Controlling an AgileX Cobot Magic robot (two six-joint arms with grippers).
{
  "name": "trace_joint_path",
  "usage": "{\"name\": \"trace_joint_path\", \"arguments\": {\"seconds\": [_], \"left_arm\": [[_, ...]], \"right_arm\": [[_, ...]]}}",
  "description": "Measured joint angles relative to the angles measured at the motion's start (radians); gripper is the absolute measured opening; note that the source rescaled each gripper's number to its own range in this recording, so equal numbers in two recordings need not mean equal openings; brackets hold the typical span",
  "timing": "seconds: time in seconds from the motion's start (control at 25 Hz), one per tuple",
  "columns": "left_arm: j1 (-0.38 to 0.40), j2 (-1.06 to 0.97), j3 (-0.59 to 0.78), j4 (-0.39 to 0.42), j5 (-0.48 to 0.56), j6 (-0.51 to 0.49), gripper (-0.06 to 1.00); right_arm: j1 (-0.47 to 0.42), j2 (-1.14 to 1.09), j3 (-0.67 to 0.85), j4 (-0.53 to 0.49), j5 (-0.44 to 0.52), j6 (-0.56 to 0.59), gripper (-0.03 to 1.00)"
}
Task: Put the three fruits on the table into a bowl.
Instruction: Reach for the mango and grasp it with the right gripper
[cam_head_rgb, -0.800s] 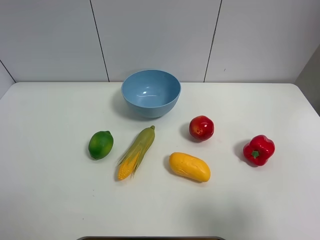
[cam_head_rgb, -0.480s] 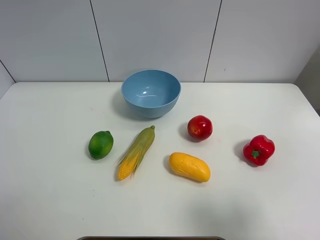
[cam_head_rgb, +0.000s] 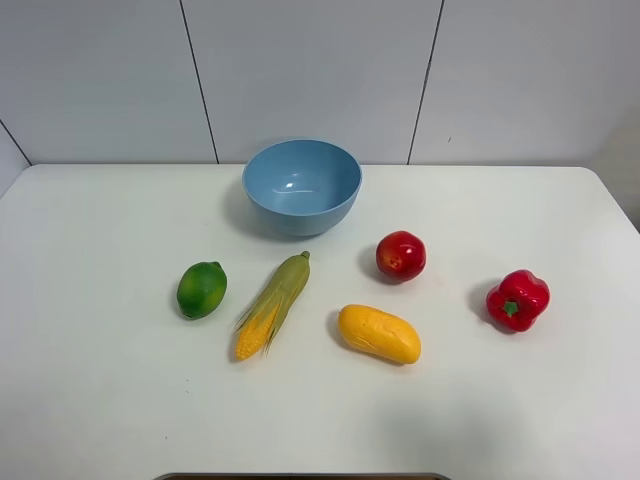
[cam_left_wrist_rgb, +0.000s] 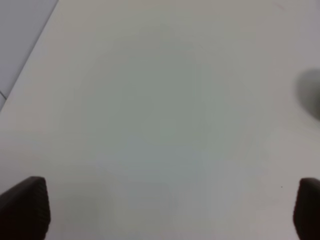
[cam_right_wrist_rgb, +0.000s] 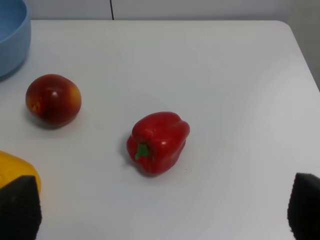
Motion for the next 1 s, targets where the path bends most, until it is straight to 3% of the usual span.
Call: {"name": "trace_joint_path", "arguments": {"seconds": [0.6, 1.0], "left_arm": [[0.000, 0.000, 0.000, 0.000, 0.000, 0.000, 1.00], [0.000, 0.000, 0.000, 0.000, 0.000, 0.000, 1.00]], "right_arm": [[0.000, 0.004, -0.012, 0.000, 0.004, 0.000, 1.00], [0.000, 0.336, -0.256, 0.000, 0.031, -0.071, 1.00]]}}
